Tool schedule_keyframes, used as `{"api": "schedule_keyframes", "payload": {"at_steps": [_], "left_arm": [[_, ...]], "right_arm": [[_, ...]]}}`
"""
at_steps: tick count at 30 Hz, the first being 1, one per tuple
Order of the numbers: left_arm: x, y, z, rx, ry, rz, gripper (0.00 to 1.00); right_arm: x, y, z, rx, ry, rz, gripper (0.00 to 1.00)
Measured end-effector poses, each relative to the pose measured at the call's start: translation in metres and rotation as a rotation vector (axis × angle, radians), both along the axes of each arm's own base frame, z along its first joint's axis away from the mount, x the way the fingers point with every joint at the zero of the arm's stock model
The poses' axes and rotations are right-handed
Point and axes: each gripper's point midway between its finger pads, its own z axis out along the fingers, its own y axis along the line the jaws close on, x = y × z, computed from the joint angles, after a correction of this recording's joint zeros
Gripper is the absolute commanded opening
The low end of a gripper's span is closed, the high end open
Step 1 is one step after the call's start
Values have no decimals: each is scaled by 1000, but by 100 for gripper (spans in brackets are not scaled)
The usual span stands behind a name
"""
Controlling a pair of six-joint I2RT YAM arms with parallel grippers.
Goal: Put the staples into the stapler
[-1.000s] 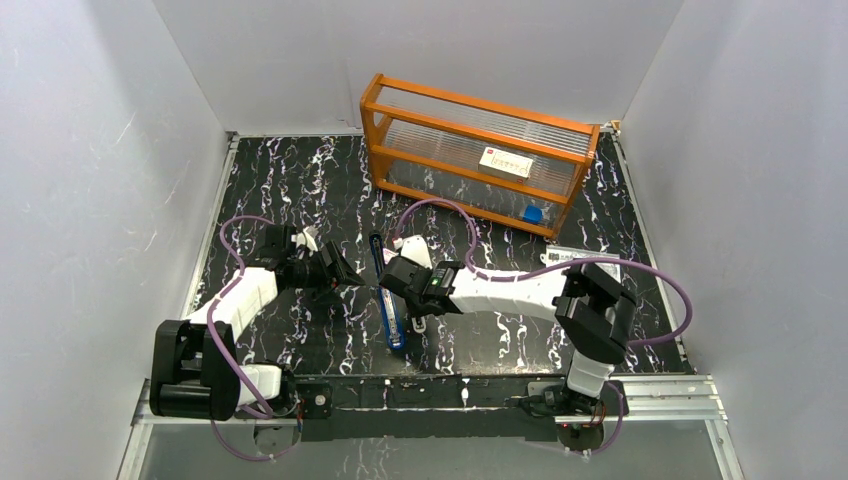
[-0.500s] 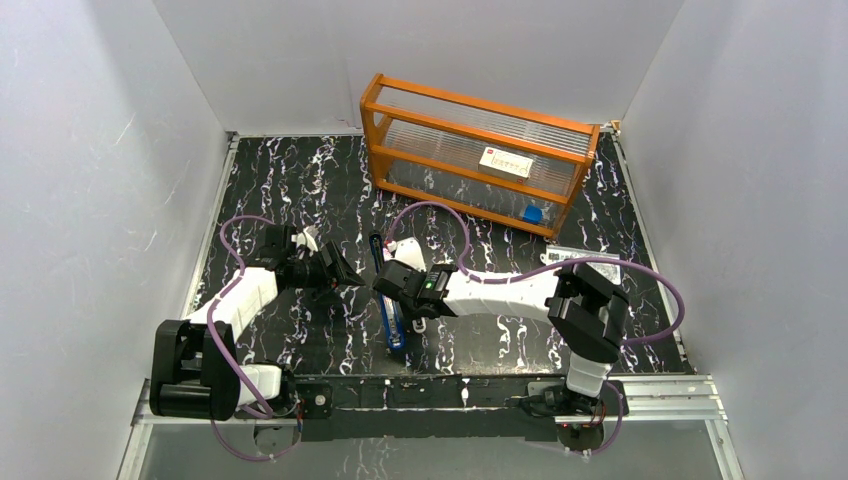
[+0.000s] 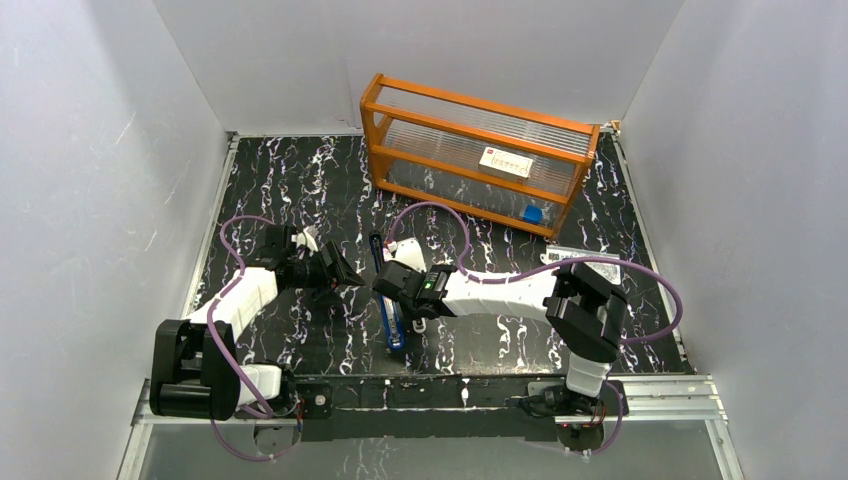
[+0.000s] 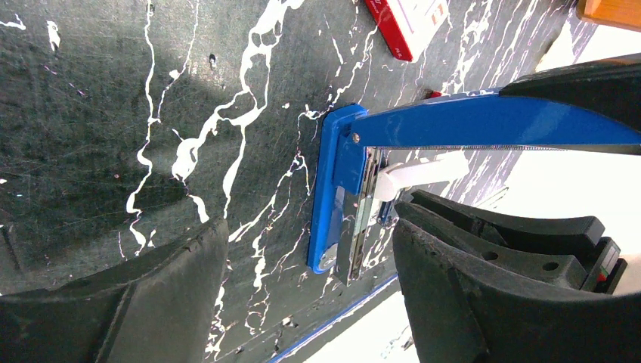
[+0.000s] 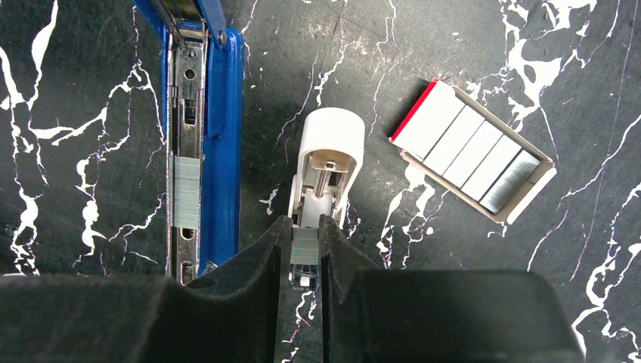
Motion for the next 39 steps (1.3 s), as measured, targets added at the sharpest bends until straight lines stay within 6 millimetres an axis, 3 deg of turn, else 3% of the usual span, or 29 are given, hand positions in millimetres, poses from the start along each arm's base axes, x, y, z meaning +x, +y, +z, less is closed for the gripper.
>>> {"api": "schedule_keyframes", "payload": {"at_steps": [39], "left_arm": [[0,0,0,0,0,0,76]], "right_arm": [[1,-2,-2,4,0,-45,27]]}}
